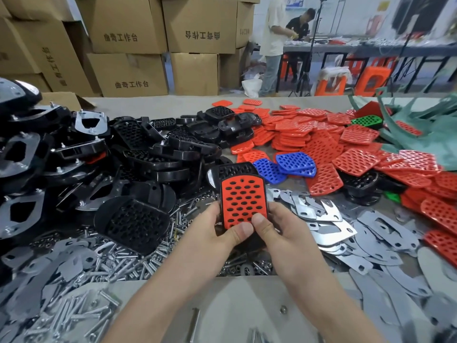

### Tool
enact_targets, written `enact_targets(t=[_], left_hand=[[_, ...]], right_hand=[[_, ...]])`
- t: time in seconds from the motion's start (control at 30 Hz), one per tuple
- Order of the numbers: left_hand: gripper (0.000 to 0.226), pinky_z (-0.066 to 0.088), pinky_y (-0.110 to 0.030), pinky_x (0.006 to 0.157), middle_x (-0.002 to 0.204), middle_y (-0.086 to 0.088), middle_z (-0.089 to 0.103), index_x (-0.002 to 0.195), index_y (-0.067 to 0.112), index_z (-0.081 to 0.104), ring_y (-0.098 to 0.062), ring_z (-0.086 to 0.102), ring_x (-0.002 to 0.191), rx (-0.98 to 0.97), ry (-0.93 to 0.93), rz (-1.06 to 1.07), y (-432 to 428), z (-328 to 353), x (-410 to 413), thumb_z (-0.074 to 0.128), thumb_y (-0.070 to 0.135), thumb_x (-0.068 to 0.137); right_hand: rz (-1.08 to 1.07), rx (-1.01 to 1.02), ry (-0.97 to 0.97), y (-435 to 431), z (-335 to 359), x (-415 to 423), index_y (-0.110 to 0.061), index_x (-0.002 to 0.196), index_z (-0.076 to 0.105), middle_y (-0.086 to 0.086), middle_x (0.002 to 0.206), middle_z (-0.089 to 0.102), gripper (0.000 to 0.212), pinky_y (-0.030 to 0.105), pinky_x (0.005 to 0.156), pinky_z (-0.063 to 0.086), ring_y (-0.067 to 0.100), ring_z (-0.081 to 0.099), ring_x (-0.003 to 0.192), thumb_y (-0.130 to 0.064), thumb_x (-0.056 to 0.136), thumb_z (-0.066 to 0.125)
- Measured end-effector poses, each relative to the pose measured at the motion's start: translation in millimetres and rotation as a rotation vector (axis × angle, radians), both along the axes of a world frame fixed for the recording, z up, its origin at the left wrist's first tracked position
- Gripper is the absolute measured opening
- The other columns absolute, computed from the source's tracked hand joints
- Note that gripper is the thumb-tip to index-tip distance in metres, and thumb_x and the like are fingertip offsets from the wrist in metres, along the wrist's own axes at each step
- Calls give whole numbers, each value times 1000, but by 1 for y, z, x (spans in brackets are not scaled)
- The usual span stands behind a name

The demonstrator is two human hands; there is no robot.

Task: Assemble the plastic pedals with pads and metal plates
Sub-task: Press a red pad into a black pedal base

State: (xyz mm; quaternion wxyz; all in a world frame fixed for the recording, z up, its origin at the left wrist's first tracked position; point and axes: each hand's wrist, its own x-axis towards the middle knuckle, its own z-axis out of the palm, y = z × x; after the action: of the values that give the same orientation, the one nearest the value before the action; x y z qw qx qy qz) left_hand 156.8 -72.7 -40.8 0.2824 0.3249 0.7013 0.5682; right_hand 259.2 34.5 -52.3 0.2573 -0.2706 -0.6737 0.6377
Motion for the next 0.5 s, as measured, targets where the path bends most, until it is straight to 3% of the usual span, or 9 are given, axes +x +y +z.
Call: enact_targets(t=[0.13, 0.23, 0.37, 0.43, 0.5], left_hand=[[26, 50, -18, 84, 99, 19, 75, 114, 32, 64, 3, 69, 92, -21, 41, 72, 5, -4, 5, 67, 15, 95], [25, 49, -11, 75, 94, 22, 75, 110, 33, 64, 5, 69, 87, -24, 54, 111, 8, -7, 8, 67, 13, 95], [22, 54, -32, 87, 92, 17, 75, 105, 31, 64, -2, 70, 89, -25, 83, 165, 11, -9, 12, 68, 12, 93], [22, 55, -36, 89, 92, 16, 75, 103, 30, 64, -3, 70, 89, -13, 77, 180, 12, -8, 14, 68, 10, 93], [24, 54, -34, 90, 93, 16, 75, 104, 31, 64, -3, 70, 90, 0, 56, 176, 12, -7, 15, 68, 10, 93]], right_hand=[[-55, 65, -37, -2, -3, -3, -28, 96, 69, -14, 90, 76, 18, 11, 73, 49, -3, 68, 83, -14, 102, 59], [-105, 93, -62, -4, -5, -4, -28, 95, 67, -11, 90, 76, 17, 25, 80, 52, 3, 67, 86, -15, 102, 59], [-141, 113, -68, -8, -6, -6, -28, 92, 65, -8, 87, 74, 18, 32, 82, 54, 10, 67, 86, -14, 102, 58], [-147, 133, -77, -9, -7, -7, -27, 93, 64, -7, 89, 73, 17, 35, 84, 54, 12, 67, 88, -14, 102, 57], [-140, 136, -66, -9, -6, -7, -27, 93, 64, -8, 88, 73, 18, 30, 81, 52, 9, 67, 87, -13, 102, 57]])
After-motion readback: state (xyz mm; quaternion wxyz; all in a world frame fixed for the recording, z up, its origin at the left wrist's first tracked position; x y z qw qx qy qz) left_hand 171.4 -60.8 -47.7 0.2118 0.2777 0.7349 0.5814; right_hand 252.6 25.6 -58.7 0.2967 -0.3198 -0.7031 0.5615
